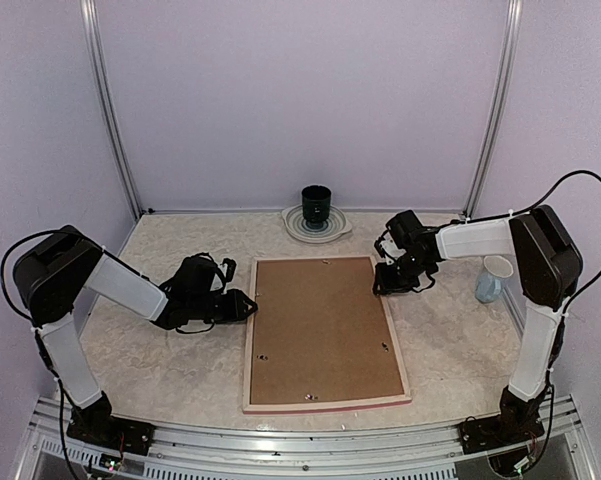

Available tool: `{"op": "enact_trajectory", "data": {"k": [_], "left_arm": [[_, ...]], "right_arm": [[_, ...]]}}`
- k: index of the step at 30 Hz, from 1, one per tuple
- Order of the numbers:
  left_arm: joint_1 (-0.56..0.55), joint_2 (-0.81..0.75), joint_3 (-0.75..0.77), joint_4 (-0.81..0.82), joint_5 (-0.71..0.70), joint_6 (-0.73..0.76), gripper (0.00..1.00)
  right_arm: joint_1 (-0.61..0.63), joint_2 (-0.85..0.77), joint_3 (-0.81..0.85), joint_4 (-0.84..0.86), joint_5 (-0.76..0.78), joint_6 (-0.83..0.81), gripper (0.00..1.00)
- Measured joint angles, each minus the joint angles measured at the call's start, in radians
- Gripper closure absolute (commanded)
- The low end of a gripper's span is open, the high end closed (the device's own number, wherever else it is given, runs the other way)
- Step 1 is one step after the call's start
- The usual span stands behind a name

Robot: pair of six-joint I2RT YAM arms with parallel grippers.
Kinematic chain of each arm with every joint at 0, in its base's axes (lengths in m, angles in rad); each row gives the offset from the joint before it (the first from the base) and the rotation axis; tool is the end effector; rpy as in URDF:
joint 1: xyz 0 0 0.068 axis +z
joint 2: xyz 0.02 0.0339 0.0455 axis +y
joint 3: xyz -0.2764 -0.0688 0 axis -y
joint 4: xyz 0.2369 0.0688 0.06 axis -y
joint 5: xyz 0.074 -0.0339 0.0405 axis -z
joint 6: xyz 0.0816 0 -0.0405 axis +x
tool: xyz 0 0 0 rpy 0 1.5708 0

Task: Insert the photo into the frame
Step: Press the fastener onto the backboard.

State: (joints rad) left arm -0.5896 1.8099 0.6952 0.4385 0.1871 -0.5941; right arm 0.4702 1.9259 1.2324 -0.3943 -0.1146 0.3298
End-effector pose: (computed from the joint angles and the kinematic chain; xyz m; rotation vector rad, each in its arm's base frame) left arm 0.2940 -0.2150 0.0993 0.1014 2.3708 -0.8190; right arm 0.3601 0.1935 0.1300 -0.2285 2.7029 0.4035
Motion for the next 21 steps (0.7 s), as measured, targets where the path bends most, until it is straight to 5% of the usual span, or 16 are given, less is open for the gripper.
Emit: {"op": "enact_trajectory", "data": {"k": [21], "left_arm": [[0.002, 0.002, 0.0, 0.002, 0.004, 0.0, 0.71]], "right_arm": [[0.013, 0.0, 0.005, -0.013, 0.045, 0.001, 0.77]]}}
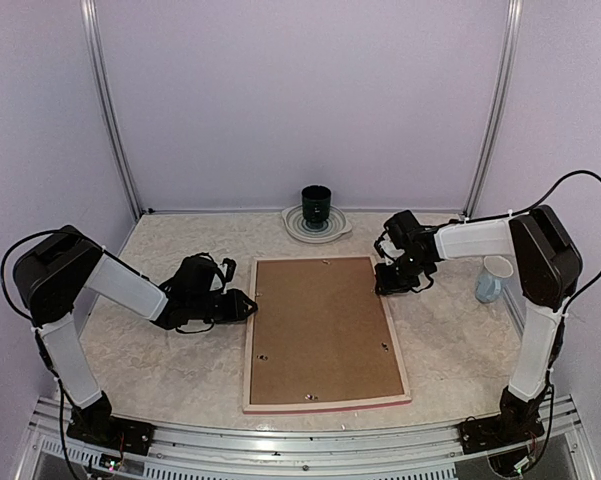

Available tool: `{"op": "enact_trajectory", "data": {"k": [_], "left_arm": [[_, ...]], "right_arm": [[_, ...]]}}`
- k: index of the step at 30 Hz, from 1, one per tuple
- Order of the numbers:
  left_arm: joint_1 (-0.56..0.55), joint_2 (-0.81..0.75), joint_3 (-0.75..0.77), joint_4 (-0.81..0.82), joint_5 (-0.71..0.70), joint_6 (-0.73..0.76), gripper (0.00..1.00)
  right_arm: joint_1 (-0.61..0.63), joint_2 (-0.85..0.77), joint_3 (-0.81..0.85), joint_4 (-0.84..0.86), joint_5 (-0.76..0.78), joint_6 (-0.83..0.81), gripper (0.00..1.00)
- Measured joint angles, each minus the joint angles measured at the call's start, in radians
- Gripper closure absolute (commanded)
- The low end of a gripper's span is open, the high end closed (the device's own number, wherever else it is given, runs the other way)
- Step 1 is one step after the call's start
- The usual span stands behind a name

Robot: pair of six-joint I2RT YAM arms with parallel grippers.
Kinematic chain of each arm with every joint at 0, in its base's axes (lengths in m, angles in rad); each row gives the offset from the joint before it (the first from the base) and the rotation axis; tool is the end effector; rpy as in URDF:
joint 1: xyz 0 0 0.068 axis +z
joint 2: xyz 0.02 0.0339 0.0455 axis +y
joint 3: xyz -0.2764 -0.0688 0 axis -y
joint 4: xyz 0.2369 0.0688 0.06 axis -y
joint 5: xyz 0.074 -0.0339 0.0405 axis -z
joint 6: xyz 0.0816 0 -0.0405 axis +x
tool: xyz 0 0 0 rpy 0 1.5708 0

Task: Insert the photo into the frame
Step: Press the fastener onto the backboard.

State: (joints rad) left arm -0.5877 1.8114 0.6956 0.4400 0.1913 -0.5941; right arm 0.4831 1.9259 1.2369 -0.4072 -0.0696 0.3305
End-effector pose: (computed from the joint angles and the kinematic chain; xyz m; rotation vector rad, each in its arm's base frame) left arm 0.2944 -0.2148 0.0991 0.1016 2.3710 -0.8228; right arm 0.3588 0.1946 0.1301 -0.2295 2.7023 0.3462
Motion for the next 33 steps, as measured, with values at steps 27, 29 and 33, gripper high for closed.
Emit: {"op": "enact_trajectory", "data": {"k": [27, 29, 33], "left_arm": [[0.003, 0.0, 0.0, 0.0, 0.007, 0.0, 0.71], [0.003, 0.0, 0.0, 0.0, 0.007, 0.0, 0.71], [0.003, 0.0, 0.0, 0.0, 0.007, 0.0, 0.71]], "right_arm": [[0.011, -0.039, 0.014, -0.029, 0.046, 0.031, 0.6], [0.012, -0.039, 0.005, -0.029, 0.047, 0.032, 0.61], [0.012, -0.037, -0.005, -0.029, 0.049, 0.034, 0.61]]}}
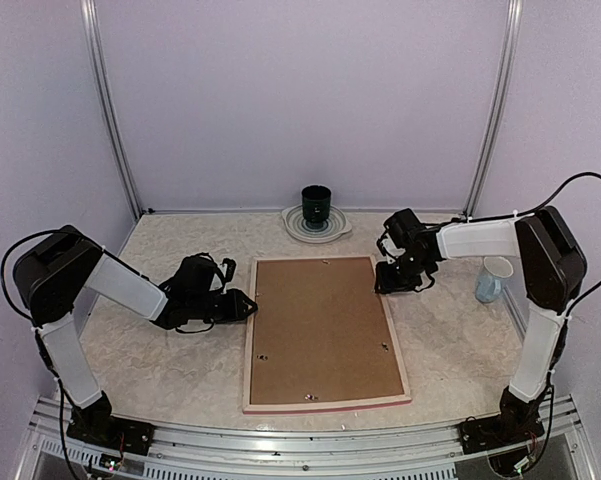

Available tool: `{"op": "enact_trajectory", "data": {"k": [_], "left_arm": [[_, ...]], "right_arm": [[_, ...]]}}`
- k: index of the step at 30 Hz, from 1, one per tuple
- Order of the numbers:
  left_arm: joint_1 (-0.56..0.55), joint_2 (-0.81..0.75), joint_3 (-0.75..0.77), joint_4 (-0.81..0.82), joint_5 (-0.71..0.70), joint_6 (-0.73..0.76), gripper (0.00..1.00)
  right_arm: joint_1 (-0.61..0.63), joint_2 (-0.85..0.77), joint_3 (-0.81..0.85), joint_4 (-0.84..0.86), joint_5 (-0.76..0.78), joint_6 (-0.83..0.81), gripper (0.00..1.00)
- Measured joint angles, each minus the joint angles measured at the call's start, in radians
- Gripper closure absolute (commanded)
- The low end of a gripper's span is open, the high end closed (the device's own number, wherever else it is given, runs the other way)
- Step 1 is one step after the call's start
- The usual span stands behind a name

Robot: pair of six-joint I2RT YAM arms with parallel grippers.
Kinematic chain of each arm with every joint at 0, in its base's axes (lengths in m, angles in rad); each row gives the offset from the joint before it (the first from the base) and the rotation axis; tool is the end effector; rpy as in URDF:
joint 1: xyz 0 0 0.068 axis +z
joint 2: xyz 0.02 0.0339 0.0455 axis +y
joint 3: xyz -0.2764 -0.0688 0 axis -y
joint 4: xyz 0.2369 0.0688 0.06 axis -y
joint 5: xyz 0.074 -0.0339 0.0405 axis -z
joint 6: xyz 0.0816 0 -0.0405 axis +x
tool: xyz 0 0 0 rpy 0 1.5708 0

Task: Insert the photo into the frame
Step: Press the fastener onto the backboard.

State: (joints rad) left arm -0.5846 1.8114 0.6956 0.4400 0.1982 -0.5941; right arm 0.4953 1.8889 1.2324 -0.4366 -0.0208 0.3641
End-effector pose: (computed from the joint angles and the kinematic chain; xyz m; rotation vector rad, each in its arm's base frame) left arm 0.2947 -0.2143 0.0992 0.1019 2.3720 -0.8287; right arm 0.3531 0.1927 0.1408 -0.1838 2.6939 0.2994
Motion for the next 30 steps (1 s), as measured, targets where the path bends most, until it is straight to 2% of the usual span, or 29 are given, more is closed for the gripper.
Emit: {"op": "enact_trajectory", "data": {"k": [8, 11, 14, 21, 30], "left_arm": [[0.0, 0.0, 0.0, 0.0, 0.0, 0.0, 0.72], [0.0, 0.002, 0.001, 0.0, 0.001, 0.0, 0.78], [0.001, 0.004, 0.006, 0.0, 0.002, -0.003, 0.8], [0.001, 0.018, 0.025, -0.003, -0.001, -0.003, 0.8], [0.001, 0.024, 0.034, -0.003, -0.004, -0.003, 0.8]], "right_arm": [[0.006, 0.027, -0.001, 0.001, 0.013, 0.001, 0.65], [0.011, 0.028, -0.001, 0.007, 0.027, 0.006, 0.66], [0.014, 0.029, -0.001, 0.011, 0.044, 0.014, 0.67], [0.016, 0.037, 0.012, 0.009, 0.078, 0.019, 0.67], [0.021, 0.048, 0.029, 0.008, 0.093, 0.02, 0.76]]}}
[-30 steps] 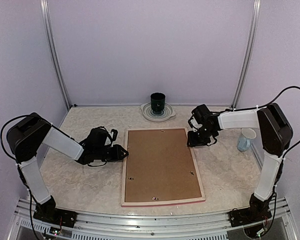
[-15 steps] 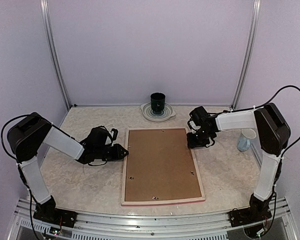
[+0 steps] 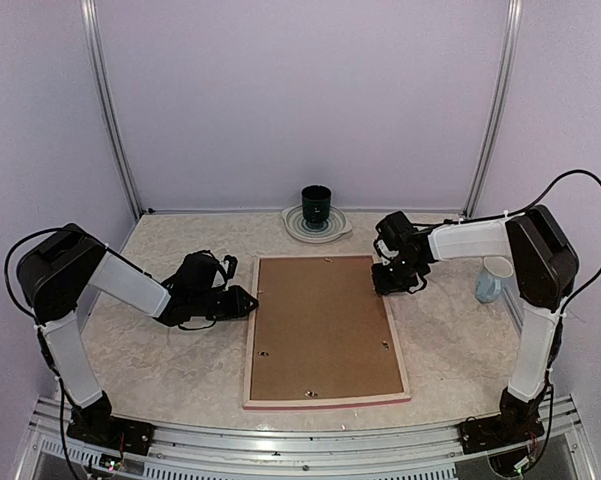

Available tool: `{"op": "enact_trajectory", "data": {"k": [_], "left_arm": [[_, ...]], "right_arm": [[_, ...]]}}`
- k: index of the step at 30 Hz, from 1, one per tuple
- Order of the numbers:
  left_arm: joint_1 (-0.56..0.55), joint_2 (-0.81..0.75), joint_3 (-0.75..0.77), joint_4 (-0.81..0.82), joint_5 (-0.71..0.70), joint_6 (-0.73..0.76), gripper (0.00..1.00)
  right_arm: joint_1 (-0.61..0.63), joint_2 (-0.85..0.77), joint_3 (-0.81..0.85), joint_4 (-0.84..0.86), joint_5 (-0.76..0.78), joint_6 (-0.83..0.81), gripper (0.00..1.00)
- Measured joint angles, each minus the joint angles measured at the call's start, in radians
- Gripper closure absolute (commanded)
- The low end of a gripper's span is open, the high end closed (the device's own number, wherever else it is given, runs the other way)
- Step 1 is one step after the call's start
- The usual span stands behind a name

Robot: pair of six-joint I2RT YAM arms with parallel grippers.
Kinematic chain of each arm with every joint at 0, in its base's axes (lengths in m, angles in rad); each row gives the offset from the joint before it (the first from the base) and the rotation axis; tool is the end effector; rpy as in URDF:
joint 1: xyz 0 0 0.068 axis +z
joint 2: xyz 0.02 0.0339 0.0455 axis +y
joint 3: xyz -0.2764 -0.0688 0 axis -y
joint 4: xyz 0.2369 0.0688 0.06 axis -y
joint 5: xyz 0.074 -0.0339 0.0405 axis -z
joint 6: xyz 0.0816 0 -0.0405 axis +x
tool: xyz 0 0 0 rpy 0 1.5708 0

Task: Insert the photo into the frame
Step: Press the fastener onto the backboard.

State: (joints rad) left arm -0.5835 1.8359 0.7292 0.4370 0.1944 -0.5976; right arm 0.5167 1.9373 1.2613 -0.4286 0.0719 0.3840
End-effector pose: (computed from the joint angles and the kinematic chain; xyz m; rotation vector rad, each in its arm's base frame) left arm 0.3025 -0.2186 0.0996 0.0949 2.3657 -0.8285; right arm 0.3604 0.1981 0.1313 -0.1551 2.6805 0.1905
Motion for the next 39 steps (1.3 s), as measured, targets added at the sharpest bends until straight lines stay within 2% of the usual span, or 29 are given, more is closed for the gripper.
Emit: {"op": "enact_trajectory", "data": {"k": [25, 39], "left_arm": [[0.0, 0.002, 0.002, 0.0, -0.002, 0.0, 0.8], [0.0, 0.004, 0.007, -0.001, -0.011, 0.0, 0.8]], "right_arm": [[0.03, 0.0, 0.005, -0.012, 0.065, 0.029, 0.86], [0.056, -0.029, -0.09, 0.139, 0.143, 0.093, 0.94]]}}
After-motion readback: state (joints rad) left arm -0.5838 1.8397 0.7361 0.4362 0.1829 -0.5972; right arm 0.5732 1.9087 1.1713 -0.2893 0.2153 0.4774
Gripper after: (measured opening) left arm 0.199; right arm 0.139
